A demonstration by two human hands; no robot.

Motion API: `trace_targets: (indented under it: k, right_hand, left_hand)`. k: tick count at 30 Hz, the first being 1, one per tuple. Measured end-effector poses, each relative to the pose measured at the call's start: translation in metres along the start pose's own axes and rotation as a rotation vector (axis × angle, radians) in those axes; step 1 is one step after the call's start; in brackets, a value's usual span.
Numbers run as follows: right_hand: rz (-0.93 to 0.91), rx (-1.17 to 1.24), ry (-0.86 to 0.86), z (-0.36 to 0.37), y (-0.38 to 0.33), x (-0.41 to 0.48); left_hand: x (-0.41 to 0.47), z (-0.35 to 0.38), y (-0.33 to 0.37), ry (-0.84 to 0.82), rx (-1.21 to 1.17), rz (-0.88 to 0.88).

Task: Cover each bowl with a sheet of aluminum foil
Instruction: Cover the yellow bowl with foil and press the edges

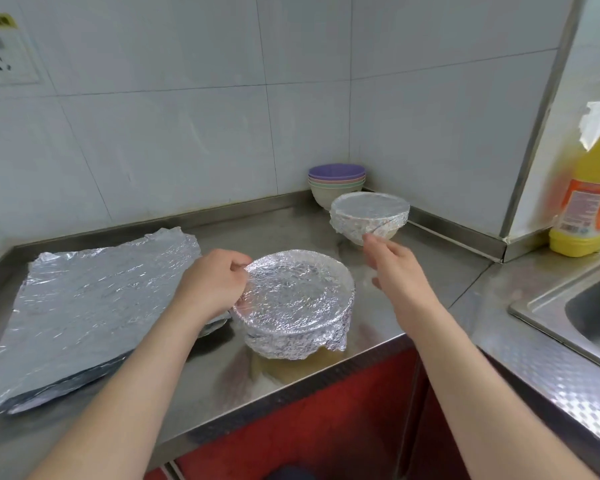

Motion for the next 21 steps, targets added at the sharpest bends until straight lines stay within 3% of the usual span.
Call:
trace_targets:
  k: [3,6,21]
  right_hand:
    - [0.106,0.194,-0.028,0.014,0.028,-0.028]
    - [0.194,0.403,-0.058,0.04,0.048,-0.033]
    - [0.231,0.438,0.045,0.042,0.042,-0.009]
  left_hand:
    - [-0.011,0.006,-0.005,-0.001,-0.343,-0.089]
    - [-0.02,0.023,-0.004,-0.102,-0.719,-0.169]
    - [-0.033,0.03,0.005,0.06,-0.793,-0.204]
Point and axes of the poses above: each hand's wrist, its own x-axis towards the middle knuckle, its own z-axis out of the palm, y = z × x, the point moved 7 cm from there along x, towards the middle knuckle
